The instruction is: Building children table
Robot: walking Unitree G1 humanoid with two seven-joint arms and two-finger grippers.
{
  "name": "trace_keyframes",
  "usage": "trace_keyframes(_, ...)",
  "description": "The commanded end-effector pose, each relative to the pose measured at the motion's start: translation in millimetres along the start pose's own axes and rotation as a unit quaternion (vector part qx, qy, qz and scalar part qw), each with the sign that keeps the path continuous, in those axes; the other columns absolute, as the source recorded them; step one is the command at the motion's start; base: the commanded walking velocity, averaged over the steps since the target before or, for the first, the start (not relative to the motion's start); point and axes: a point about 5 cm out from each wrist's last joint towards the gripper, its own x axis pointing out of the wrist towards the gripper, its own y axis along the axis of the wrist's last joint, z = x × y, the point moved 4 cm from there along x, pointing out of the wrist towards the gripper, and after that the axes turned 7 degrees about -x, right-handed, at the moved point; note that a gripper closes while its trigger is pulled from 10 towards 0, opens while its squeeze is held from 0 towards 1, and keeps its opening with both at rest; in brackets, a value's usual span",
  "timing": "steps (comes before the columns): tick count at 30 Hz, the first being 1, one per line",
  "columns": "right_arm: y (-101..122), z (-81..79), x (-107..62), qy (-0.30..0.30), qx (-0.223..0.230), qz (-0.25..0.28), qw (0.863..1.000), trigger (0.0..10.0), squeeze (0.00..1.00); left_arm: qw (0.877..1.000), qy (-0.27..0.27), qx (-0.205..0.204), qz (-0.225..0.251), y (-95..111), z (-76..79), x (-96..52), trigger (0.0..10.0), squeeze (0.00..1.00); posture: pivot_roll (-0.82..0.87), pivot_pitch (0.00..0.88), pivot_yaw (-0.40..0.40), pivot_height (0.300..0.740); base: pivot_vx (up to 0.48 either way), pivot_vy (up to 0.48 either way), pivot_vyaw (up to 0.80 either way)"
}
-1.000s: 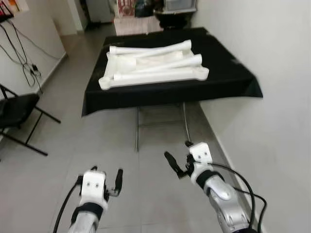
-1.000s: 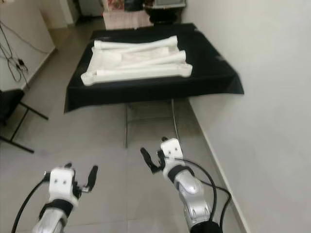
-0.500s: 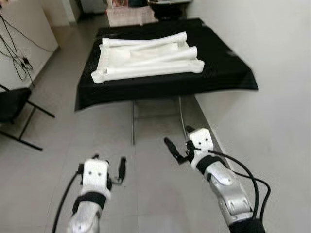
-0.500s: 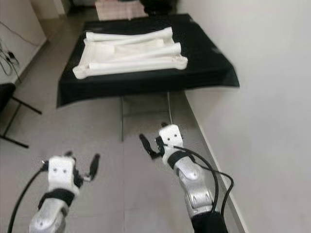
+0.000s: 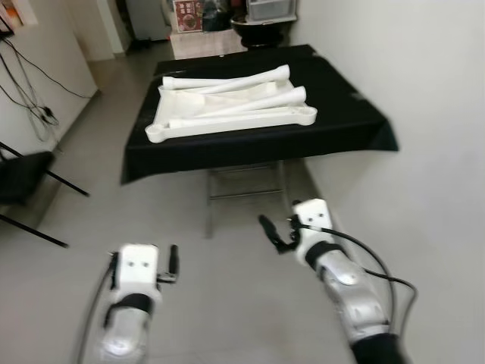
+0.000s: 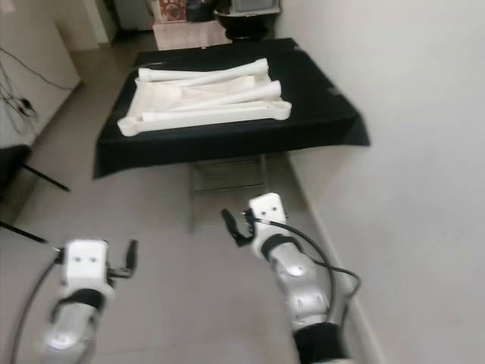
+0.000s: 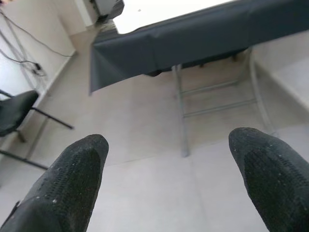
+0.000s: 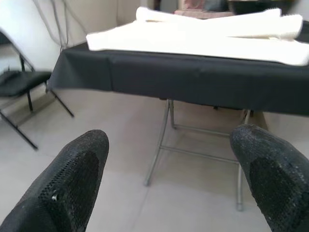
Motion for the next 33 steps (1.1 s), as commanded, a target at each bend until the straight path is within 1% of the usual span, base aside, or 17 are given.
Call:
trace_keyframes(1, -7.7, -3.6, -0.6, 0.002, 0.014, -0.015, 1.000, 10.0, 0.00, 1.000, 0.010, 0.004, -0.013, -5.7, -5.8, -1.5, 10.0, 0.00, -0.08, 0.011, 0.097, 0.740, 0.000, 0.000, 0.00)
trace_keyframes(7, -8.0, -6.7, 0.4, 0.012, 0.032, -0.012, 0.999, 10.0, 0.00, 1.000, 0.014, 0.000, -0.017, -8.1, -7.3, -1.2, 10.0, 0.00, -0.08, 0.017, 0.100, 0.740, 0.000, 0.000, 0.00)
trace_keyframes(9, -8.0, -8.7, 1.1, 0.020, 0.043, -0.011, 0.999, 10.0, 0.00, 1.000, 0.014, 0.006, -0.016, -7.7, -5.7, -0.2, 10.0, 0.00, -0.07, 0.026, 0.093, 0.740, 0.000, 0.000, 0.00)
trace_keyframes(12, -7.9, -8.9, 1.3, 0.022, 0.045, -0.011, 0.999, 10.0, 0.00, 1.000, 0.014, 0.008, -0.016, -7.4, -5.0, 0.0, 10.0, 0.00, -0.07, 0.028, 0.091, 0.740, 0.000, 0.000, 0.00)
trace_keyframes(16, -7.6, -8.9, 1.1, 0.021, 0.048, -0.011, 0.999, 10.0, 0.00, 1.000, 0.002, 0.018, -0.012, -5.1, -0.6, 2.2, 10.0, 0.00, -0.06, 0.036, 0.094, 0.740, 0.000, 0.000, 0.00)
trace_keyframes(17, -6.7, -8.5, 1.1, 0.020, 0.053, -0.010, 0.998, 10.0, 0.00, 1.000, -0.009, 0.028, -0.007, -2.7, 3.7, 4.7, 10.0, 0.00, -0.07, 0.041, 0.095, 0.740, 0.000, 0.000, 0.00)
trace_keyframes(20, -4.5, -8.8, 1.7, 0.021, 0.059, -0.006, 0.998, 10.0, 0.00, 0.999, -0.009, 0.030, -0.007, -2.7, 4.1, 5.6, 10.0, 0.00, -0.06, 0.044, 0.094, 0.740, 0.000, 0.000, 0.00)
trace_keyframes(25, -2.1, -12.5, 2.7, 0.031, 0.053, -0.001, 0.998, 10.0, 0.00, 1.000, -0.003, 0.028, -0.006, -2.6, 1.8, 5.4, 10.0, 0.00, -0.06, 0.051, 0.093, 0.740, 0.000, 0.000, 0.00)
trace_keyframes(33, -4.5, -11.2, 2.8, 0.031, 0.051, -0.005, 0.998, 10.0, 0.00, 1.000, 0.001, 0.026, -0.005, -2.0, 1.3, 6.4, 10.0, 0.00, -0.06, 0.055, 0.088, 0.740, 0.000, 0.000, 0.00)
